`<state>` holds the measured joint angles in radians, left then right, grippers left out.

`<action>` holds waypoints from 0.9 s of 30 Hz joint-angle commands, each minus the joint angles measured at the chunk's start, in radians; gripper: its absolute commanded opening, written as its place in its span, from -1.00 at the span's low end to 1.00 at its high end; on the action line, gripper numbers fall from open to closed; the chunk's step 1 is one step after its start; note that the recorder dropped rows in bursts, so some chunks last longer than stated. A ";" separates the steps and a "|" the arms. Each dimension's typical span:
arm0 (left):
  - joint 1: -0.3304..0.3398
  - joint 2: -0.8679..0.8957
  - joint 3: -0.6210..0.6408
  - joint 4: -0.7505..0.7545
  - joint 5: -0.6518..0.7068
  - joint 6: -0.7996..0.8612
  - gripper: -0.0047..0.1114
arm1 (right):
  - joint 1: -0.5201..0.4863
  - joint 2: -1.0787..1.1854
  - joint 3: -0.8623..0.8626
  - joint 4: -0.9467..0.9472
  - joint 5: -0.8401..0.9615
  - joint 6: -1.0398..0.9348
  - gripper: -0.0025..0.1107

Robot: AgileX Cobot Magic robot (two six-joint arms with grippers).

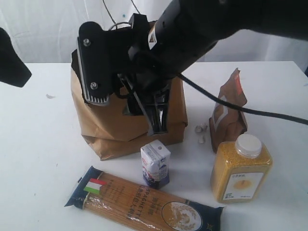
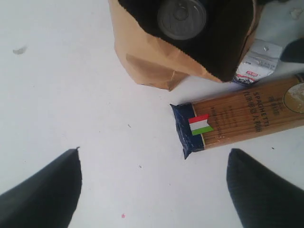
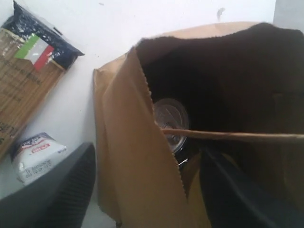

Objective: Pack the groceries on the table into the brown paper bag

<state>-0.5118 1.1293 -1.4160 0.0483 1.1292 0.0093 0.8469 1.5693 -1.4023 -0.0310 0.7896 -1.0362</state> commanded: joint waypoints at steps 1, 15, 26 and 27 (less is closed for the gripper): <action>0.000 -0.025 0.032 -0.005 0.026 -0.009 0.51 | 0.002 0.033 -0.006 -0.032 -0.006 0.018 0.07; 0.000 -0.025 0.034 -0.007 0.022 -0.017 0.51 | 0.002 0.038 -0.048 -0.062 0.017 0.082 -0.96; 0.000 -0.025 0.034 -0.007 0.022 -0.036 0.51 | 0.030 0.059 -0.166 -0.036 0.218 0.183 -0.96; 0.000 -0.025 0.034 -0.007 0.020 -0.036 0.51 | 0.030 0.064 -0.166 -0.041 0.220 0.179 -0.96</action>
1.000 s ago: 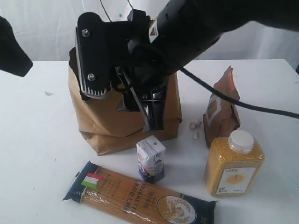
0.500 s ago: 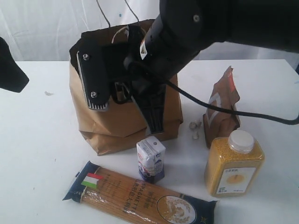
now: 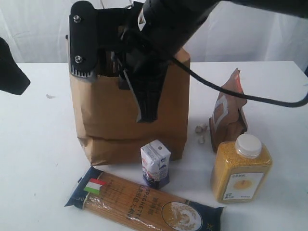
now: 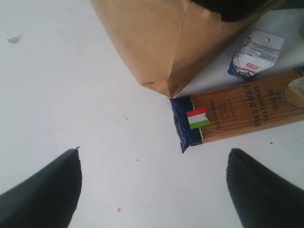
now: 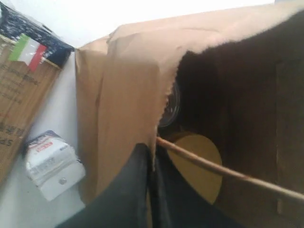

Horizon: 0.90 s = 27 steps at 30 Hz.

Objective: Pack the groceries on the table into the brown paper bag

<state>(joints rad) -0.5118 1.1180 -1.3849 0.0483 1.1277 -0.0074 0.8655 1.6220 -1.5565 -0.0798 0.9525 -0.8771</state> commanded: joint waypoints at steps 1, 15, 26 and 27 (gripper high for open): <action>0.000 -0.014 0.002 -0.007 0.022 -0.019 0.51 | 0.011 0.011 -0.012 -0.004 0.025 0.025 -0.96; 0.000 -0.014 0.050 -0.009 -0.016 -0.019 0.51 | 0.013 0.015 -0.082 0.043 0.146 0.099 -0.15; 0.000 -0.014 0.050 -0.016 -0.031 -0.023 0.51 | 0.013 -0.073 -0.082 0.111 0.086 0.150 0.21; 0.000 -0.014 0.050 -0.016 -0.033 -0.023 0.51 | 0.013 -0.081 -0.082 0.113 0.086 0.157 0.21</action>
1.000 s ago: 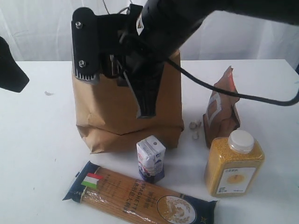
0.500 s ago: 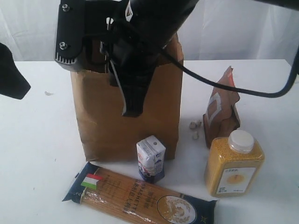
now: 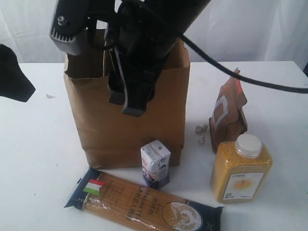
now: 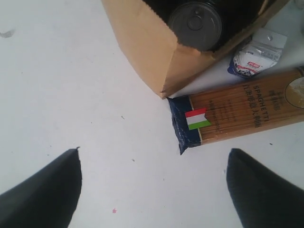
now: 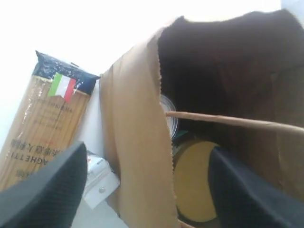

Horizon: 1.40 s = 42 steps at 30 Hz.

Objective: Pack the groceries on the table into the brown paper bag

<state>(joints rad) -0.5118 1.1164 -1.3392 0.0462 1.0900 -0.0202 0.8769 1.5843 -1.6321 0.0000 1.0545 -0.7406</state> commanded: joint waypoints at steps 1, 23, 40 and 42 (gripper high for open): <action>0.000 -0.012 0.004 -0.014 0.002 -0.013 0.51 | 0.001 -0.054 -0.006 0.033 -0.014 0.030 0.21; 0.000 -0.012 0.004 -0.057 -0.023 -0.036 0.51 | 0.001 -0.492 0.023 -0.026 0.167 0.325 0.21; 0.000 -0.012 0.004 -0.116 -0.021 -0.025 0.51 | -0.141 -0.516 0.640 -0.315 0.167 0.183 0.21; 0.000 -0.012 0.004 -0.118 -0.021 -0.025 0.51 | -0.174 -0.493 0.640 -0.297 0.134 0.158 0.21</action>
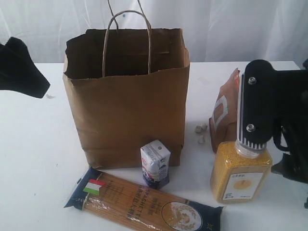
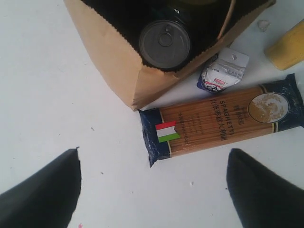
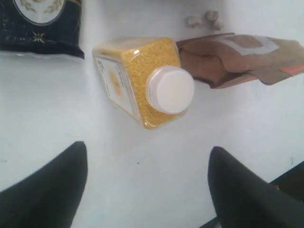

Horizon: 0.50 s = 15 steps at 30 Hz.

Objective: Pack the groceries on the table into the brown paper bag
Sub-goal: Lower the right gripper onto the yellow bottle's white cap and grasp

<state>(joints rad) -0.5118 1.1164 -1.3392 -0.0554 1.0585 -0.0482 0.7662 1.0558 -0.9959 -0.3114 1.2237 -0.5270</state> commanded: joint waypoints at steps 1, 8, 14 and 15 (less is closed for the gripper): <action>0.000 -0.012 0.004 -0.021 0.013 0.005 0.51 | -0.079 0.052 0.004 0.027 -0.054 -0.069 0.21; 0.000 -0.012 0.004 -0.019 0.051 0.024 0.51 | -0.109 0.181 0.004 0.063 -0.138 -0.112 0.21; 0.000 -0.012 0.004 -0.012 0.058 0.026 0.51 | -0.111 0.250 0.004 0.053 -0.174 -0.138 0.21; 0.000 -0.012 0.004 -0.012 0.058 0.026 0.51 | -0.115 0.255 0.004 0.056 -0.181 -0.141 0.21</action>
<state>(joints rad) -0.5118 1.1164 -1.3392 -0.0598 1.1001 -0.0238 0.6683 1.2966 -0.9943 -0.2444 1.0620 -0.6532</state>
